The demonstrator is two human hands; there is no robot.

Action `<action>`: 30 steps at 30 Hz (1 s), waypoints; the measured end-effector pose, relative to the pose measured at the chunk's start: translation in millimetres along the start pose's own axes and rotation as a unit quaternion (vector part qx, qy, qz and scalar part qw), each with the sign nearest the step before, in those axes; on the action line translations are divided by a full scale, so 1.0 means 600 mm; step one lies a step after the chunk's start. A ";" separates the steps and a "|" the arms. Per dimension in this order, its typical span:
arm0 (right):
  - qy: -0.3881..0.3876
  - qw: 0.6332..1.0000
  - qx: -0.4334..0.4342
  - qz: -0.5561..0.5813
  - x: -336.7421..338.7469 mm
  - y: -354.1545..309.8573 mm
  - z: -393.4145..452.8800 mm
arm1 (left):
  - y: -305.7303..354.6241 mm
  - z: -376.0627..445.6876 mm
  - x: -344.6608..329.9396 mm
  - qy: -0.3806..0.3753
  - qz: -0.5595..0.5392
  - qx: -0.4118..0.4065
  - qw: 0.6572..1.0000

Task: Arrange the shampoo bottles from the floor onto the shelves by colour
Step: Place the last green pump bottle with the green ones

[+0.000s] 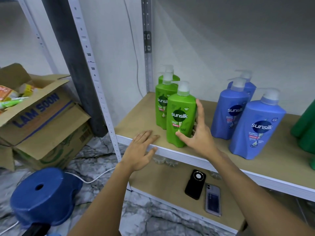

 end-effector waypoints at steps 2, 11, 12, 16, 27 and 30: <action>-0.006 1.000 0.011 -0.004 -0.011 -0.003 0.006 | -0.004 0.001 0.001 -0.001 -0.009 0.006 1.000; 0.000 0.999 0.031 -0.026 -0.042 -0.003 0.026 | -0.013 -0.004 0.012 0.014 -0.036 0.025 0.999; 0.001 0.999 0.026 -0.025 -0.044 -0.002 0.026 | -0.014 -0.004 0.013 0.014 -0.040 0.027 0.999; 0.002 1.000 0.013 -0.017 -0.057 0.000 0.028 | -0.020 -0.006 0.018 0.020 -0.060 0.039 0.997; 0.003 1.000 0.002 0.022 -0.077 0.003 0.026 | -0.017 -0.009 0.020 0.016 -0.082 0.070 0.994; 0.000 1.000 -0.006 0.016 -0.069 -0.007 0.019 | -0.005 -0.015 0.028 0.018 -0.097 0.081 0.992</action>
Point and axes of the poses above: each hand's wrist, its own z-axis towards the middle knuckle, its own x-axis out of the back of the hand, y = z × x, the point moved 9 cm from there along z, towards the middle knuckle, and after that the axes turned 15 degrees about x, right-handed, at the moved point
